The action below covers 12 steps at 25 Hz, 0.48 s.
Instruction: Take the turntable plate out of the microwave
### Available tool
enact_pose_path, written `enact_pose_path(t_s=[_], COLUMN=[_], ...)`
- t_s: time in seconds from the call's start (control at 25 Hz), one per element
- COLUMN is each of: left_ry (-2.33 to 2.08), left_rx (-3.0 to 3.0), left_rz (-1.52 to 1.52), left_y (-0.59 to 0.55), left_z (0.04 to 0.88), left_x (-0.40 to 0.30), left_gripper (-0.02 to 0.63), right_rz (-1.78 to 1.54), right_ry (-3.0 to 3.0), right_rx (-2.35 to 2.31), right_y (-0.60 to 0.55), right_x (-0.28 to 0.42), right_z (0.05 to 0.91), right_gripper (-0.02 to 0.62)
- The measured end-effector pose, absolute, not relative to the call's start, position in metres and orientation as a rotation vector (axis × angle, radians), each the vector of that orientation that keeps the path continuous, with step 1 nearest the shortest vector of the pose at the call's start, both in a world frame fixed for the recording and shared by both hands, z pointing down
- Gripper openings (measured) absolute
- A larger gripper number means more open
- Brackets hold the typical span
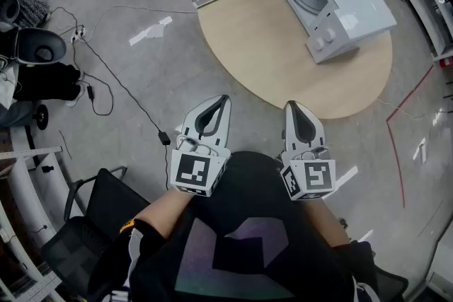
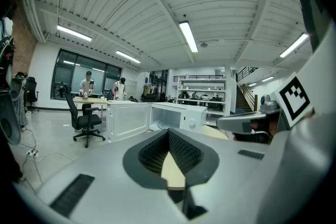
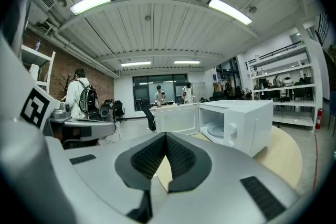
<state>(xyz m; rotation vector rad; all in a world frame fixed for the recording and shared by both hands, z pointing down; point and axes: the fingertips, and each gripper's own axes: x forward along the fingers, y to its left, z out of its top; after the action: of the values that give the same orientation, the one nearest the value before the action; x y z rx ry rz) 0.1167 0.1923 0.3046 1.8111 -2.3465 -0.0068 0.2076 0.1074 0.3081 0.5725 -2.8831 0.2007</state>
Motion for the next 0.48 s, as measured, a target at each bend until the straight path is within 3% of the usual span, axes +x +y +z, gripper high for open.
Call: enact_pose_path(t_s=[0.48], left_ry=[-2.316], left_rx=[1.723], left_rz=[0.015], left_y=[0.240], left_z=[0.323], left_x=[0.036], left_gripper=[0.048], right_rz=[0.207], right_ry=[-2.865], right_rx=[0.538], right_y=[0.146], right_x=[0.126], right_z=[0.325], right_gripper=[0.015])
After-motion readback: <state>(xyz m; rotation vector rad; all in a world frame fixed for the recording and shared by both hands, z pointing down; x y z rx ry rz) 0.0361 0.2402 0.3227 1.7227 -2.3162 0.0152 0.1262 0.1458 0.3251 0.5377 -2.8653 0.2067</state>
